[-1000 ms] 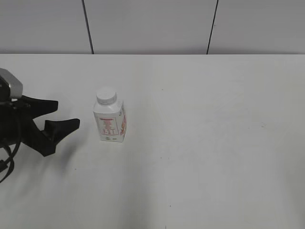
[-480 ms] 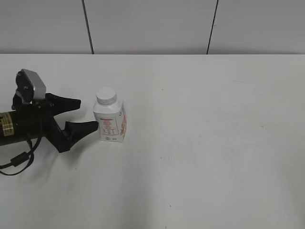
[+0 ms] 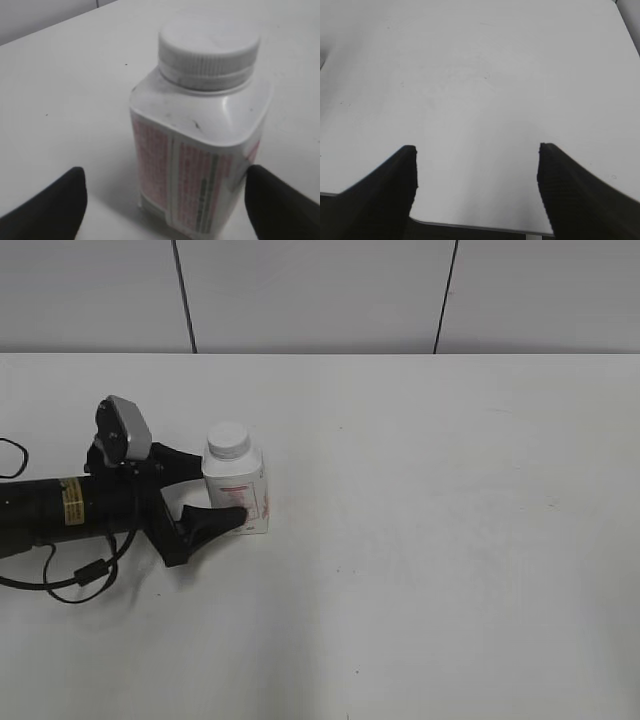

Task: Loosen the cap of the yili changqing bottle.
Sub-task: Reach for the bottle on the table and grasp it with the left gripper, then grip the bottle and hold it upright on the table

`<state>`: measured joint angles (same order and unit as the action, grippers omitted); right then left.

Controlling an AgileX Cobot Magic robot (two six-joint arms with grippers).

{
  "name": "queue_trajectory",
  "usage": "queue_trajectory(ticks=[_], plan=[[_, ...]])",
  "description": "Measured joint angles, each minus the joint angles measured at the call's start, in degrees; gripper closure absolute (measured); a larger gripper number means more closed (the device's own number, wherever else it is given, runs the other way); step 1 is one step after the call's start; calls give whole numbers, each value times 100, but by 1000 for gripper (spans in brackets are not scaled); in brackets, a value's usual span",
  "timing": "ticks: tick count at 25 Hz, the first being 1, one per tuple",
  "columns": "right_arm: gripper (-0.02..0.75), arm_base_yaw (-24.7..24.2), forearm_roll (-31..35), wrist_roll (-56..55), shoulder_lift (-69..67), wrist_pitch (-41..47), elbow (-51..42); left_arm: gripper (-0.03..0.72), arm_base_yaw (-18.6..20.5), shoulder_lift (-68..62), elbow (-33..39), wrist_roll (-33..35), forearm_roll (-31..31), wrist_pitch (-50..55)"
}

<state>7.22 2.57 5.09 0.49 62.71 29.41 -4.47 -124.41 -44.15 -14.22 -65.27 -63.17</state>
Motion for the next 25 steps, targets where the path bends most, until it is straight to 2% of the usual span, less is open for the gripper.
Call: queue_trajectory(ticks=[7,14,20,25], plan=[[152,0,0,0,0,-6,0,113,-131,-121,-45,0,42,-4],[152,0,0,0,0,-6,0,278,-137,-150,-45,-5,48,-110],[152,0,0,0,0,-6,0,278,-166,-150,-45,-11,19,-325],[152,0,0,0,0,-6,0,278,-531,-150,-95,-16,68,-325]])
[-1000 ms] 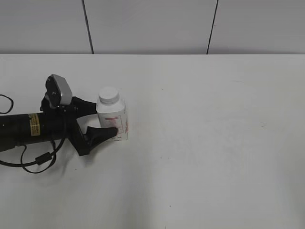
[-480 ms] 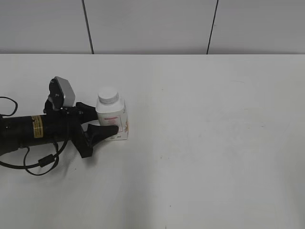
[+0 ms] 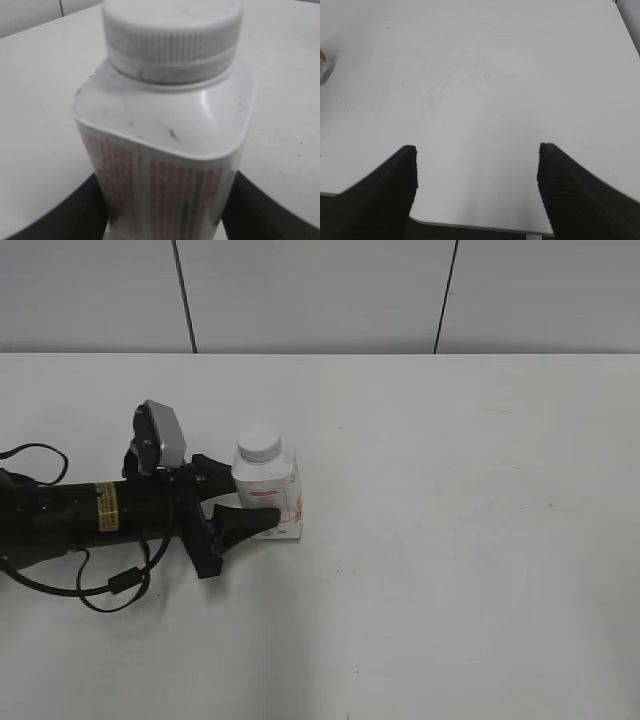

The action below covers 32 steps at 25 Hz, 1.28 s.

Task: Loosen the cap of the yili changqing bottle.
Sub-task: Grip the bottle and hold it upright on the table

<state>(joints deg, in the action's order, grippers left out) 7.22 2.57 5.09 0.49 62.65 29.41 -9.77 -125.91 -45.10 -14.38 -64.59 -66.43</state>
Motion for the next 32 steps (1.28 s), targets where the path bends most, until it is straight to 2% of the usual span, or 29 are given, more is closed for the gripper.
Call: queue_trajectory(ticks=[6,11,16,22,32], plan=[[152,0,0,0,0,0,0,278,-750,0,-607,-362,13,115],[152,0,0,0,0,0,0,278,-1318,0,-1246,-648,26,633],[152,0,0,0,0,0,0,278,-1743,-20,-1409,-707,259,950],[152,0,0,0,0,0,0,278,-1967,-227,-1414,-725,353,1022],[152,0,-18,0,0,0,0,278,-1973,-352,-1414,-727,658,1393]])
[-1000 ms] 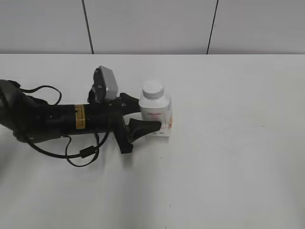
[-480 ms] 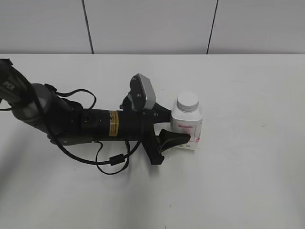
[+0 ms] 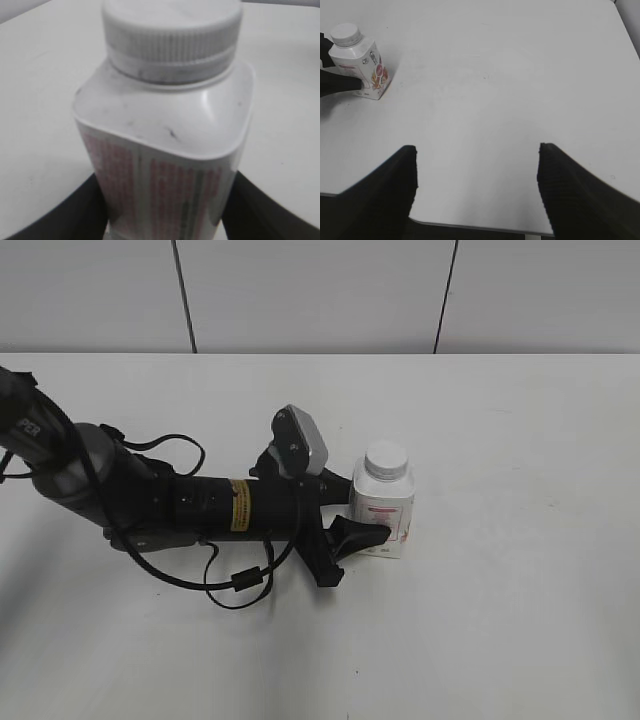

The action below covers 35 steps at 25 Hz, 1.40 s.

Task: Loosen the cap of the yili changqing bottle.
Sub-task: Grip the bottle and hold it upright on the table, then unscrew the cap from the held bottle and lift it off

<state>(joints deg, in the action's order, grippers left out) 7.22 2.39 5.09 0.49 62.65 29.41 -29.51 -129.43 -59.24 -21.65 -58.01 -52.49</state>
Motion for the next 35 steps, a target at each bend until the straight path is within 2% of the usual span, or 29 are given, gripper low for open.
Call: queue_trajectory(ticks=[11,23,31,35], plan=[[152,0,-1,0,-144,0,21,278,0,-99,0,-4,183,-135],[152,0,-108,0,-3908,-486,1172,279,0,-153,-7,-4,218,-249],[152,0,-108,0,-6230,-737,2427,279,0,-153,-7,3,213,-261],[152,0,-102,0,-7107,-615,3035,279,0,-153,-7,309,206,-274]])
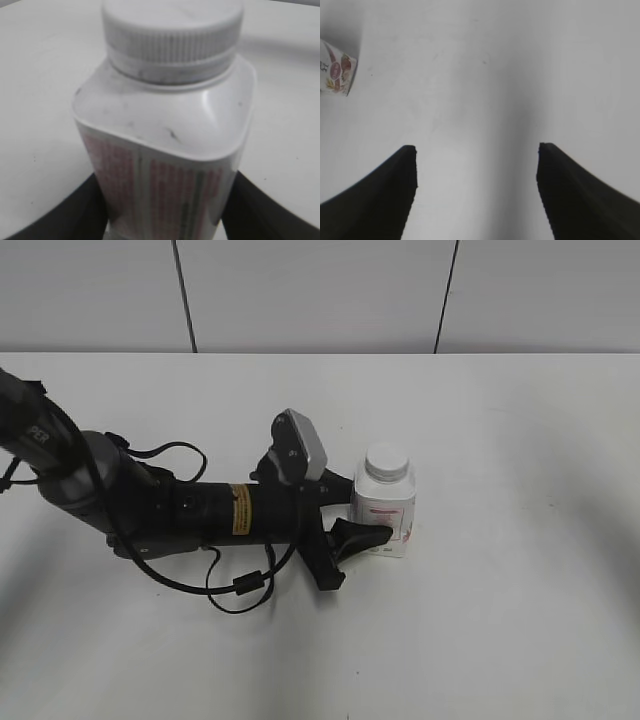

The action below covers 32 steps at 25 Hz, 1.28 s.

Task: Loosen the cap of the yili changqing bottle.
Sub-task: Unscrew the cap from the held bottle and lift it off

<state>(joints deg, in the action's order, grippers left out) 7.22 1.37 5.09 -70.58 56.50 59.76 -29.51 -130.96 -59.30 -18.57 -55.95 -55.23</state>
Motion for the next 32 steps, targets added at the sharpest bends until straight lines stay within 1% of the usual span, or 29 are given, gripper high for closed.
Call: queue_trajectory(ticks=[6,10,13,16,20,23,28,32], plan=[[152,0,129,0,-1001,467,793,280,0,0,0,335,-16,-29],[152,5,129,61,-1486,880,1312,280,0,0,0,380,-16,-35],[152,109,129,107,-1837,1150,1724,280,0,0,0,384,-16,-35],[152,345,129,119,-2272,1280,2206,280,0,0,0,384,-16,-35],[152,838,148,13,-2856,1292,2834,280,0,0,0,384,-16,-35],[152,1211,356,-102,-3141,1292,3227,280,0,0,0,384,-16,-35],[152,1664,845,-664,-3515,1296,3374,281,0,0,0,387,-16,-35],[152,1922,957,-883,-3779,1304,3379,281,0,0,0,391,-16,-35]])
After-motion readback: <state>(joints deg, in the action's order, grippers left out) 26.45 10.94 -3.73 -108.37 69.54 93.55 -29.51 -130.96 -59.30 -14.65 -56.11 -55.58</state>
